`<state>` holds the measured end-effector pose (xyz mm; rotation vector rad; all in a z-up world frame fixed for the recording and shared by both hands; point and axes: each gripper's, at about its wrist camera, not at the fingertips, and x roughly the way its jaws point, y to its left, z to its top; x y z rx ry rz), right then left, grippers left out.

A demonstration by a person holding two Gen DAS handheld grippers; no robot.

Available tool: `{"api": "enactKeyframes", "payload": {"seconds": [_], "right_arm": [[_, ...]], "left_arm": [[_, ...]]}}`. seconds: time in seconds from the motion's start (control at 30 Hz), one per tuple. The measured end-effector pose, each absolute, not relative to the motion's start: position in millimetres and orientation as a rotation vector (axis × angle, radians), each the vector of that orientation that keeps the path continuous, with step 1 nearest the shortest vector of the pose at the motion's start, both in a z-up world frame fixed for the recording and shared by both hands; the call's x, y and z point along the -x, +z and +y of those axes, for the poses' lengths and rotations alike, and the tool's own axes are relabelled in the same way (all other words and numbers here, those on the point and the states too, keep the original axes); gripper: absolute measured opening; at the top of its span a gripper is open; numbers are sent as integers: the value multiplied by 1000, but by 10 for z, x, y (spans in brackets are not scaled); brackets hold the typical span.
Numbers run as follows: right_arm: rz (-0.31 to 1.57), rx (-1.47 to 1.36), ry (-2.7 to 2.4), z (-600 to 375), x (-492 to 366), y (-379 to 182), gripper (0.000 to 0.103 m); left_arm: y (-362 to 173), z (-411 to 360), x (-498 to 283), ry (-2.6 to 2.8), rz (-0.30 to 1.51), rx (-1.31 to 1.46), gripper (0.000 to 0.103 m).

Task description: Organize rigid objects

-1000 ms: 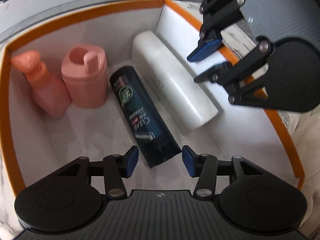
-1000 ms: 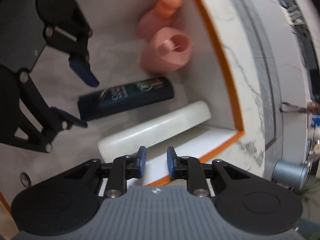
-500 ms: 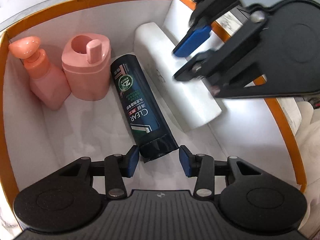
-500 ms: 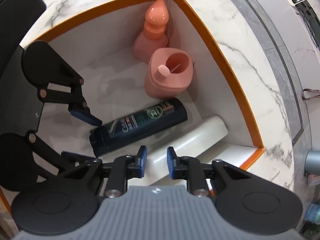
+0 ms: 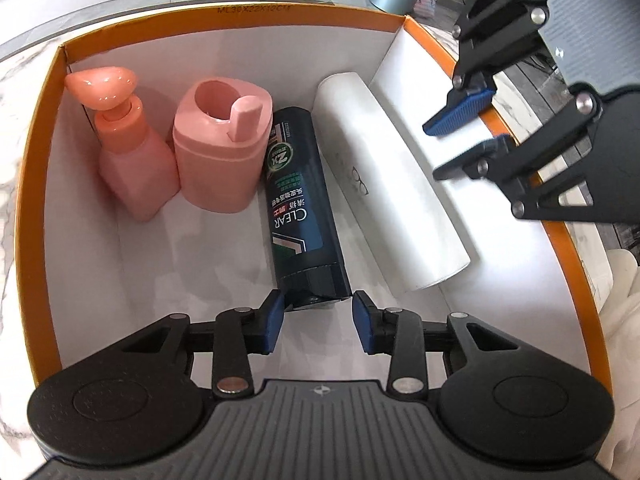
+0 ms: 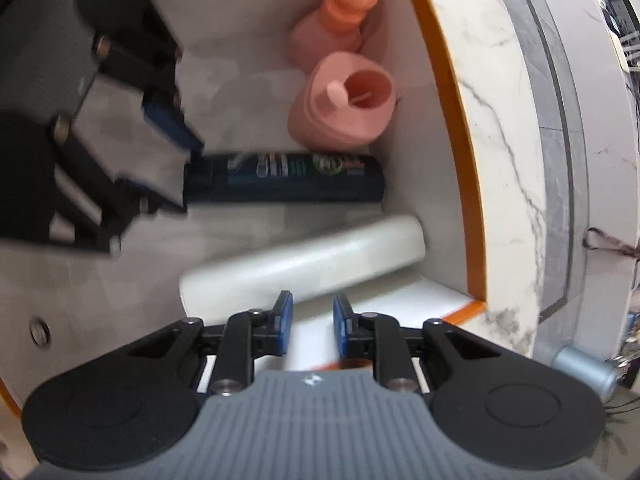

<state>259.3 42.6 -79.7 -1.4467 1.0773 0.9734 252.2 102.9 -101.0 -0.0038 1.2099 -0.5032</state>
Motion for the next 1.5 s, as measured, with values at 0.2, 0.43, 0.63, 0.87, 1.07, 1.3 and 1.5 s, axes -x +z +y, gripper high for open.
{"api": "enactKeyframes", "payload": {"seconds": [0.2,0.43,0.63,0.87,1.07,1.3,1.5], "right_arm": [[1051,1442,972,446,-2593,-993,19],[1026,1368,1032,543,-2602,-902,19],[1054,1176,1053,656,-2679,-777,19],[1099,1155,1010,699,-2639,-1132,21],[1075,1111,997,623,-2602,-972,21],[1011,1041,946,506,-2455,-841,22],[902,852,904,288,-2227,-472,32]], "left_arm": [[-1032,1087,-2533,-546,1235,53,41],[-1031,1123,-2545,-538,1228,62,40],[-1028,1152,-2560,-531,1221,71,40],[-1030,1174,-2577,-546,1216,78,41],[-1039,1083,-2627,-551,1203,39,38],[-1104,985,-2671,-534,1199,6,35],[-858,1069,-2527,-554,1132,10,39]]}}
